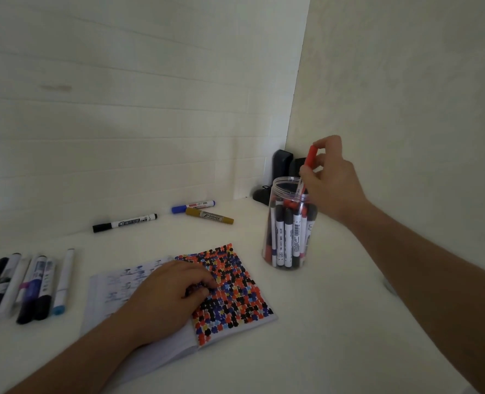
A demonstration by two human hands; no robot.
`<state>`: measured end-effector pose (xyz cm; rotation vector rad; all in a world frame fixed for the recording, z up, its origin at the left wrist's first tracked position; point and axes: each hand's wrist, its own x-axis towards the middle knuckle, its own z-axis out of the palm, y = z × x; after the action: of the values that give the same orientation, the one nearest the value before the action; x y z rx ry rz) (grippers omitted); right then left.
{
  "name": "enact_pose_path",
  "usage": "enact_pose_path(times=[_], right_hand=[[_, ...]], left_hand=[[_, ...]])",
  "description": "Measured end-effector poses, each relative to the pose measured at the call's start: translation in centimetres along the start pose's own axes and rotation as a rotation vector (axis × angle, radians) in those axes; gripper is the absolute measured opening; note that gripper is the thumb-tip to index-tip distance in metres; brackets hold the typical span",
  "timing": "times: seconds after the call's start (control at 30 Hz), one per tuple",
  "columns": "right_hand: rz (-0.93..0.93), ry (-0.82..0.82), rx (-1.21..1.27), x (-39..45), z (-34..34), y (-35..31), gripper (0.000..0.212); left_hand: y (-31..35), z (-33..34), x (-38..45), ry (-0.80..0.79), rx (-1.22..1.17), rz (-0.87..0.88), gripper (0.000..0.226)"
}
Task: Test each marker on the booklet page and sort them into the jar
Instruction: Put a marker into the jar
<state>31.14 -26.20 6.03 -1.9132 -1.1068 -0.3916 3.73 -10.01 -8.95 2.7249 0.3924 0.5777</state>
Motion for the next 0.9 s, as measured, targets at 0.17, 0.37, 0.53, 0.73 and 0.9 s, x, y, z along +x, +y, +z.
enact_pose_path(times=[0.17, 0.37, 0.53, 0.73, 0.9], right_hand=[[0.112, 0.035, 0.162, -1.2, 1.4, 0.7, 0.05], [0.157, 0.182, 0.233, -2.1, 2.3, 0.9, 0.05], [0.037, 0.114, 0.221, -3.8, 0.8, -0.1, 0.056], [-0.141, 0.047, 0.26, -7.2, -1.1, -0.1, 0.056], [-0.15, 0.33, 0.486, -6.8, -3.2, -1.3, 0.051]], left_hand=[[0.1, -1.9, 1.5, -0.32, -0.101, -0.116, 0.016], [5.6, -6.6, 8.9, -0.495, -0.177, -0.434, 0.06], [10.1, -1.4, 13.2, -0.181, -0.683, -0.145, 0.108], [10.5, 2.0, 13.5, 0.053, -0.898, 0.052, 0.085], [9.0, 2.2, 12.2, 0.068, -0.616, 0.175, 0.117]])
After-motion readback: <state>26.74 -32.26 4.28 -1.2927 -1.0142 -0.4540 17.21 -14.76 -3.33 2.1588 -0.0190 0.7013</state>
